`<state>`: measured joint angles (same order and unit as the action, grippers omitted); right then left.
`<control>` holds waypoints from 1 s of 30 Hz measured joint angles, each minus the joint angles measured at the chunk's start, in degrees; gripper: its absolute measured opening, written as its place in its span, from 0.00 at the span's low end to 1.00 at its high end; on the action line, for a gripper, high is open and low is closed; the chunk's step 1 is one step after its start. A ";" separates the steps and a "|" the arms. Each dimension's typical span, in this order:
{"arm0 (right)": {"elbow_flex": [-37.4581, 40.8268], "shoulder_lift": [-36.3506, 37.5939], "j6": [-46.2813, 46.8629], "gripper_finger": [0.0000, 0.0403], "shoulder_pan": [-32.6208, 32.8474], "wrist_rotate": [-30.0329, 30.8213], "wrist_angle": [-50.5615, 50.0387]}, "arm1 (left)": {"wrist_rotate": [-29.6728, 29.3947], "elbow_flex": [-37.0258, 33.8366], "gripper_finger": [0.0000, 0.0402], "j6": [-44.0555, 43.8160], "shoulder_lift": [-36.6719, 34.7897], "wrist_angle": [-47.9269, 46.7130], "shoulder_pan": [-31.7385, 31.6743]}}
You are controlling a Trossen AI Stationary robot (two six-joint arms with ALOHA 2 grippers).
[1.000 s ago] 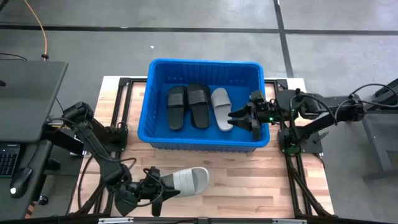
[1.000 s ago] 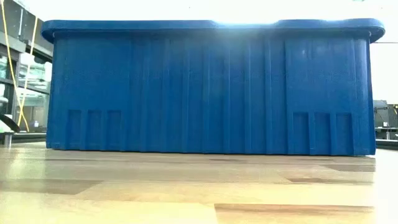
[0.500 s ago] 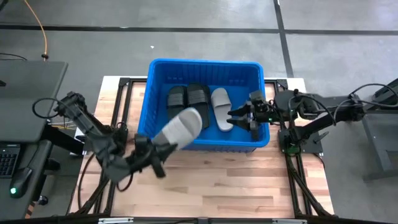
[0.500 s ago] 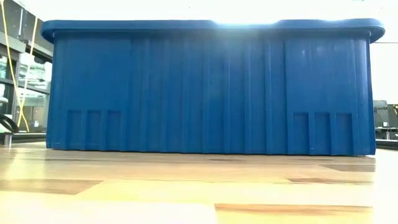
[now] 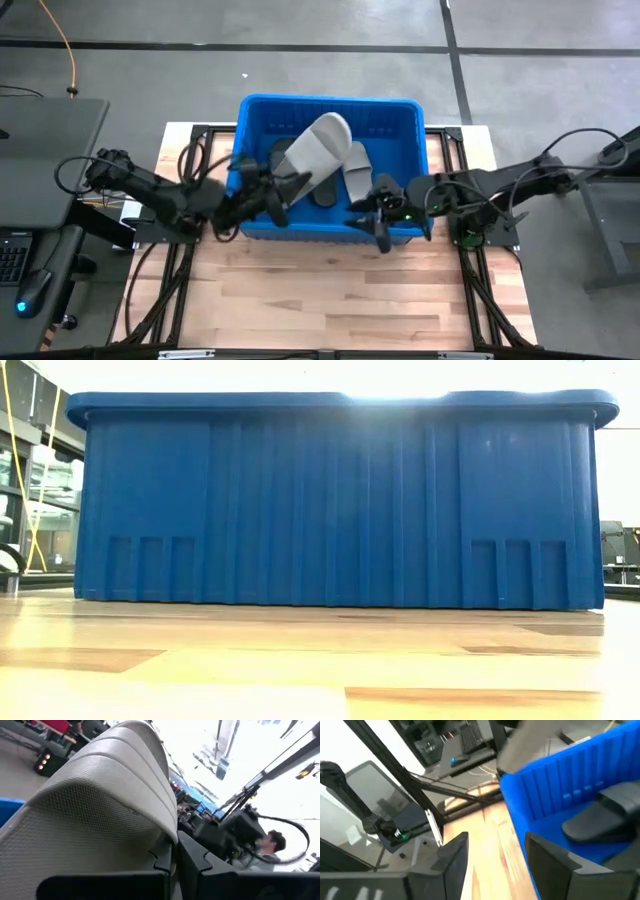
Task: Pick and place slides into bin
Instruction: Put the gray slide into the blue bin
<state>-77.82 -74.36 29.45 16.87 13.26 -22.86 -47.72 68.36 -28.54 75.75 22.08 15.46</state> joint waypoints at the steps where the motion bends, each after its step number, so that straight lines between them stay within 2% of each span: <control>1: 0.00 -0.54 -0.16 0.47 0.24 0.08 1.30 | 1.19 0.00 0.00 -0.08 0.02 0.17 -1.02; 7: 0.00 -3.48 -2.62 0.57 0.44 2.98 6.97 | 6.33 0.00 0.00 -0.17 0.07 0.51 -4.72; 12: 0.00 -5.93 -2.63 0.63 -1.56 3.21 14.68 | 7.02 -0.02 0.00 -0.33 0.09 0.79 -5.89; 20: 0.00 -8.53 0.41 0.65 -4.23 2.18 16.57 | 9.44 -0.02 0.00 1.01 0.00 2.13 -6.07; 30: -0.04 -8.53 -1.62 0.65 -6.19 8.03 19.21 | 11.29 -0.02 0.00 -0.01 -0.09 2.56 -6.07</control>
<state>-77.87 -82.89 27.83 10.68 21.29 -3.65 -36.43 68.34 -28.56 75.66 24.64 9.39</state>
